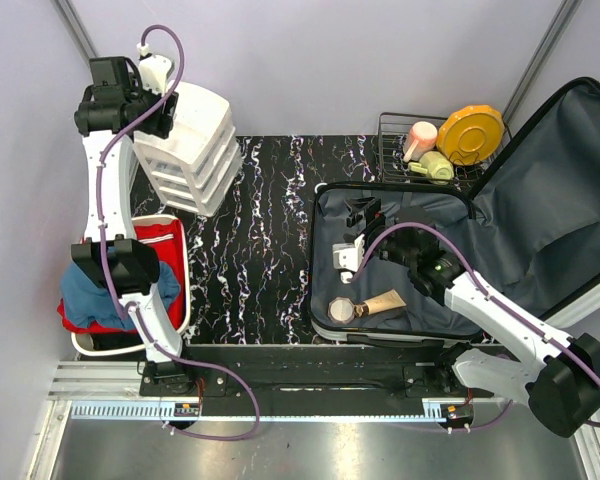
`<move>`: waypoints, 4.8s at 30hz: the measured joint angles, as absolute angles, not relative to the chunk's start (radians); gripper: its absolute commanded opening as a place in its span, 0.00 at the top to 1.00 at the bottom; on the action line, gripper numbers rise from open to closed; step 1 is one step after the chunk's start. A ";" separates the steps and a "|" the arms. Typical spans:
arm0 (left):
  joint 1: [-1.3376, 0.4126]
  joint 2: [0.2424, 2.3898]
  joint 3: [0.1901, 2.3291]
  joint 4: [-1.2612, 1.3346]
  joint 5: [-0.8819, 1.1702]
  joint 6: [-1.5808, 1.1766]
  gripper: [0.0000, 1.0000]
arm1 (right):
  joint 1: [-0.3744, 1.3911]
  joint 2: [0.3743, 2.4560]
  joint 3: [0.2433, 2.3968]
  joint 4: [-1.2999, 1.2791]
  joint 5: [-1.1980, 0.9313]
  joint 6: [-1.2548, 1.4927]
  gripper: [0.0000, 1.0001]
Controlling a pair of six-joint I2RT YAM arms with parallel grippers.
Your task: Open, take out, and arrange the luggage
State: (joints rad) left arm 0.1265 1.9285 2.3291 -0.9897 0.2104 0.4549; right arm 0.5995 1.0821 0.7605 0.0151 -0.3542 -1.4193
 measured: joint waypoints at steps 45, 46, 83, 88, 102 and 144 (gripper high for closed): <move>0.110 1.759 2.149 -0.842 0.309 0.478 0.02 | 0.518 1.171 1.085 -0.665 -0.360 -0.986 0.05; 0.097 1.721 2.114 -0.841 0.328 0.475 0.02 | 0.518 1.174 1.091 -0.709 -0.379 -0.970 0.06; 0.033 1.548 1.759 -0.877 0.611 0.321 0.02 | 0.508 1.439 0.953 -0.813 -0.545 -1.090 0.75; 0.021 1.547 1.760 -0.861 0.660 0.371 0.04 | 0.394 1.448 1.111 -0.804 -0.595 -0.853 0.75; -0.513 1.269 1.226 -0.744 0.743 1.258 0.15 | 0.271 1.654 1.385 -0.665 -0.591 0.016 0.78; -0.992 1.563 1.013 -0.126 0.238 1.780 1.00 | 0.247 1.671 1.216 -0.475 -0.615 0.674 0.24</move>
